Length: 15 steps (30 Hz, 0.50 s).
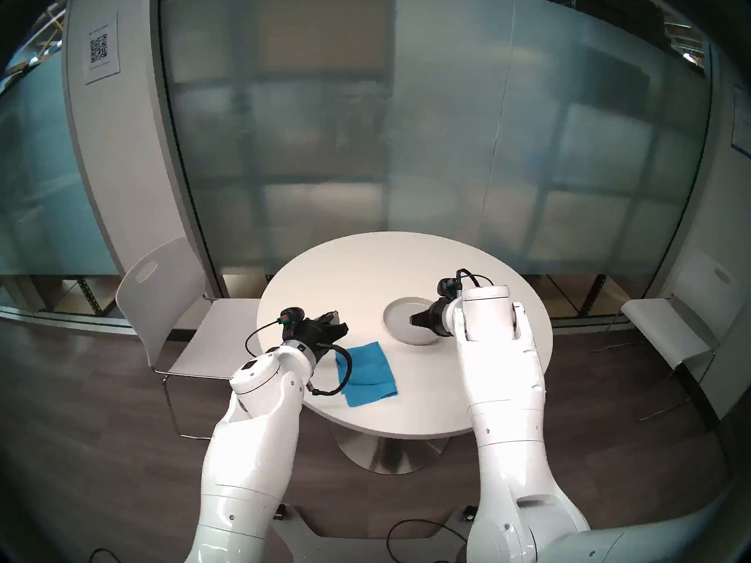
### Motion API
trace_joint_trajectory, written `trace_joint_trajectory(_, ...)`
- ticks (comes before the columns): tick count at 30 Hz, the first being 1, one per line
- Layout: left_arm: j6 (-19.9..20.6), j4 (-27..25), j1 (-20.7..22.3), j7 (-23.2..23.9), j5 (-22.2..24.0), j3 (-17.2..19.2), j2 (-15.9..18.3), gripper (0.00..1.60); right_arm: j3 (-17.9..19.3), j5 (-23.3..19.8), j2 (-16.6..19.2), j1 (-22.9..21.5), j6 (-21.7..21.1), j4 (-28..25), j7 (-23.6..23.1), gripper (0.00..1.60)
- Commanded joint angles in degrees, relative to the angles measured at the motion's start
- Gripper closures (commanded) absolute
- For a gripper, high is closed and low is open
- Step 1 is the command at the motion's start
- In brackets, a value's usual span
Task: Fold the napkin in half twice and place it beside the plate
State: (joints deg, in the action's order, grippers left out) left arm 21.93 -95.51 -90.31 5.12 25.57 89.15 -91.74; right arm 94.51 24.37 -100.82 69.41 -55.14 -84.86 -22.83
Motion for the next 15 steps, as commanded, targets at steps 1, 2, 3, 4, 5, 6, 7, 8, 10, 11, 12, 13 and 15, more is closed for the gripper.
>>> trace_joint_trajectory(1,-0.3,-1.6,0.3,-0.1,-0.3,-0.1,0.1,0.82,-0.5,-5.6,-0.8,-1.7,0.1,0.9,7.3,1.45)
trace_joint_trajectory(2,-0.3,-1.6,0.3,-0.1,-0.3,-0.1,0.1,0.82,-0.5,-5.6,-0.8,-1.7,0.1,0.9,7.3,1.45)
trace_joint_trajectory(3,-0.3,-1.7,0.2,-0.1,-0.3,-0.1,0.1,0.82,-0.2,-5.7,-0.9,-1.8,0.1,1.2,7.4,1.45)
trace_joint_trajectory(4,-0.2,-1.7,0.2,-0.1,-0.3,-0.1,0.1,0.82,-0.4,-7.2,-0.9,-1.8,0.1,1.4,9.5,1.45)
trace_joint_trajectory(5,-0.2,-1.7,0.2,-0.1,-0.3,-0.1,0.2,0.82,-0.1,-7.3,-1.1,-2.0,0.1,2.0,9.8,1.44)
trace_joint_trajectory(6,-0.2,-1.7,0.2,-0.1,-0.3,-0.1,0.2,0.82,-0.2,-9.7,-1.2,-2.2,0.1,2.9,13.2,1.44)
trace_joint_trajectory(7,-0.2,-1.8,0.2,-0.1,-0.3,-0.1,0.2,0.82,0.3,-9.0,-1.4,-2.4,0.1,3.2,12.3,1.44)
trace_joint_trajectory(8,-0.2,-1.8,0.2,-0.1,-0.3,-0.1,0.2,0.82,0.1,-10.4,-1.5,-2.5,0.1,3.6,14.3,1.44)
trace_joint_trajectory(10,-0.2,-1.9,0.2,-0.2,-0.4,-0.1,0.2,0.82,0.1,-11.7,-1.6,-2.7,0.1,4.3,16.4,1.44)
trace_joint_trajectory(11,-0.1,-2.0,0.2,-0.2,-0.4,-0.1,0.2,0.82,0.3,-11.9,-1.7,-2.8,0.1,4.5,16.6,1.44)
trace_joint_trajectory(12,-0.1,-2.1,0.2,-0.2,-0.4,-0.1,0.1,0.82,0.1,-12.8,-1.7,-2.8,0.1,4.7,17.8,1.44)
trace_joint_trajectory(13,-0.1,-2.1,0.2,-0.2,-0.4,-0.1,0.1,0.82,0.1,-12.8,-1.7,-2.8,0.1,4.7,17.8,1.44)
trace_joint_trajectory(15,-0.1,-2.2,0.2,-0.3,-0.4,-0.1,0.0,0.82,0.0,-14.2,-1.7,-2.9,0.1,5.0,19.5,1.44)
